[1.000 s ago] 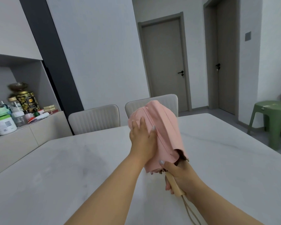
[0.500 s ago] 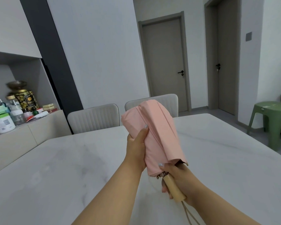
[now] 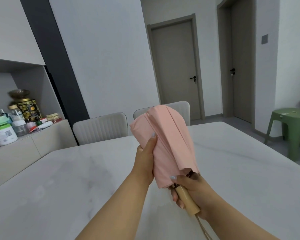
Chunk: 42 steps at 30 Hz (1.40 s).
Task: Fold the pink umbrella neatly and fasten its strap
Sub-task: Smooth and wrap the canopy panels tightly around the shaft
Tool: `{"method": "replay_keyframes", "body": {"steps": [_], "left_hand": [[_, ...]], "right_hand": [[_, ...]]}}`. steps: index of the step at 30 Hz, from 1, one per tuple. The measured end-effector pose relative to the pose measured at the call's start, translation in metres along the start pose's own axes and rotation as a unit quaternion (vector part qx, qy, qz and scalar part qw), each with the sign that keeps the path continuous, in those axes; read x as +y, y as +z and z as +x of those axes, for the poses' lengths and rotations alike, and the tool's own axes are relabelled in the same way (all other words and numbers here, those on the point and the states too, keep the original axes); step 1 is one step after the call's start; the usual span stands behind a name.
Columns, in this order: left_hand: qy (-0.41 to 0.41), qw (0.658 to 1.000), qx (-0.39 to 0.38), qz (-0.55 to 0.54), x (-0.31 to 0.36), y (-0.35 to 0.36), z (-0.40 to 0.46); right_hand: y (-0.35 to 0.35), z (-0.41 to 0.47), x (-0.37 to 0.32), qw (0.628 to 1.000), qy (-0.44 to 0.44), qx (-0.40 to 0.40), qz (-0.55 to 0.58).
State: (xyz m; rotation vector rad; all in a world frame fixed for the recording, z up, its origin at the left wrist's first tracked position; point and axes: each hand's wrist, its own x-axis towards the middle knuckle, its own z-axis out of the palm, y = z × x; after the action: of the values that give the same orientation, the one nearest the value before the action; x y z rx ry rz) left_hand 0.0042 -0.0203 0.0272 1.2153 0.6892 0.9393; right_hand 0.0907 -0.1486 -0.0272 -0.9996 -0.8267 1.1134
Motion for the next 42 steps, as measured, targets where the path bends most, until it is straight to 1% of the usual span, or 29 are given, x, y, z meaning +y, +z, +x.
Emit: {"method": "replay_keyframes", "body": {"steps": [1, 2, 3, 4, 5, 7, 9, 10, 11, 14, 16, 21, 22, 23, 24, 25, 26, 27, 29, 31, 32, 35, 37, 42], "left_hand": [[0.017, 0.999, 0.032, 0.032, 0.005, 0.000, -0.001], [0.046, 0.993, 0.081, 0.077, 0.012, -0.001, 0.001], [0.088, 0.978, 0.133, 0.132, 0.022, -0.002, 0.002], [0.138, 0.957, 0.174, 0.186, 0.035, -0.001, 0.001], [0.182, 0.937, 0.193, 0.228, 0.050, 0.000, 0.002], [0.257, 0.902, 0.187, 0.292, 0.082, 0.005, 0.000], [0.315, 0.865, 0.155, 0.359, 0.108, 0.012, 0.001], [0.324, 0.852, 0.133, 0.389, 0.117, 0.014, 0.000], [0.307, 0.847, 0.111, 0.420, 0.124, 0.017, -0.001], [0.195, 0.851, 0.053, 0.484, 0.132, 0.018, 0.011], [0.164, 0.847, 0.042, 0.503, 0.131, 0.016, 0.017], [0.109, 0.865, 0.023, 0.489, 0.133, 0.013, 0.024], [0.108, 0.877, 0.013, 0.468, 0.134, 0.012, 0.025], [0.098, 0.900, -0.009, 0.425, 0.136, 0.012, 0.026], [0.080, 0.928, -0.039, 0.361, 0.139, 0.012, 0.026], [0.060, 0.950, -0.073, 0.299, 0.142, 0.012, 0.026], [0.047, 0.962, -0.100, 0.251, 0.144, 0.012, 0.026], [0.041, 0.966, -0.118, 0.227, 0.145, 0.012, 0.025], [0.046, 0.961, -0.138, 0.235, 0.144, 0.011, 0.025], [0.059, 0.953, -0.129, 0.268, 0.142, 0.009, 0.025], [0.064, 0.954, -0.126, 0.263, 0.142, 0.009, 0.024], [0.068, 0.974, -0.130, 0.172, 0.141, 0.007, 0.020], [0.073, 0.981, -0.127, 0.128, 0.139, 0.004, 0.020], [0.106, 0.982, -0.124, 0.097, 0.133, -0.001, 0.017]], "right_hand": [[0.000, 0.000, -0.001, 1.000, -0.007, 0.002, -0.007], [0.000, -0.001, -0.002, 1.000, -0.017, 0.001, -0.014], [0.001, -0.001, -0.003, 0.999, -0.028, 0.001, -0.023], [0.002, -0.002, -0.004, 0.999, -0.038, 0.000, -0.030], [0.002, -0.003, -0.005, 0.998, -0.044, -0.001, -0.035], [0.004, -0.004, -0.006, 0.998, -0.049, -0.004, -0.045], [0.004, -0.004, -0.006, 0.997, -0.047, -0.003, -0.057], [0.005, -0.005, -0.006, 0.997, -0.044, -0.004, -0.060], [0.005, -0.005, -0.006, 0.997, -0.042, -0.004, -0.062], [0.005, -0.005, -0.006, 0.998, -0.039, -0.012, -0.056], [0.004, -0.005, -0.006, 0.998, -0.035, -0.019, -0.053], [0.002, -0.003, -0.004, 0.998, -0.018, -0.029, -0.049], [0.002, -0.003, -0.003, 0.998, -0.013, -0.030, -0.046], [0.002, -0.003, -0.002, 0.999, -0.006, -0.030, -0.043], [0.002, -0.002, -0.001, 0.999, 0.003, -0.031, -0.041], [0.001, -0.001, -0.001, 0.999, 0.011, -0.033, -0.040], [0.000, -0.001, 0.000, 0.998, 0.017, -0.033, -0.040], [0.000, -0.001, 0.000, 0.998, 0.020, -0.032, -0.039], [-0.001, 0.000, 0.000, 0.999, 0.023, -0.030, -0.032], [-0.002, 0.000, 0.001, 0.999, 0.025, -0.028, -0.024], [-0.002, 0.000, 0.001, 0.999, 0.027, -0.028, -0.026], [-0.001, -0.001, 0.000, 0.999, 0.025, -0.022, -0.023], [-0.002, -0.001, 0.000, 1.000, 0.018, -0.016, -0.011], [0.000, -0.002, -0.002, 1.000, 0.010, -0.013, 0.005]]}}
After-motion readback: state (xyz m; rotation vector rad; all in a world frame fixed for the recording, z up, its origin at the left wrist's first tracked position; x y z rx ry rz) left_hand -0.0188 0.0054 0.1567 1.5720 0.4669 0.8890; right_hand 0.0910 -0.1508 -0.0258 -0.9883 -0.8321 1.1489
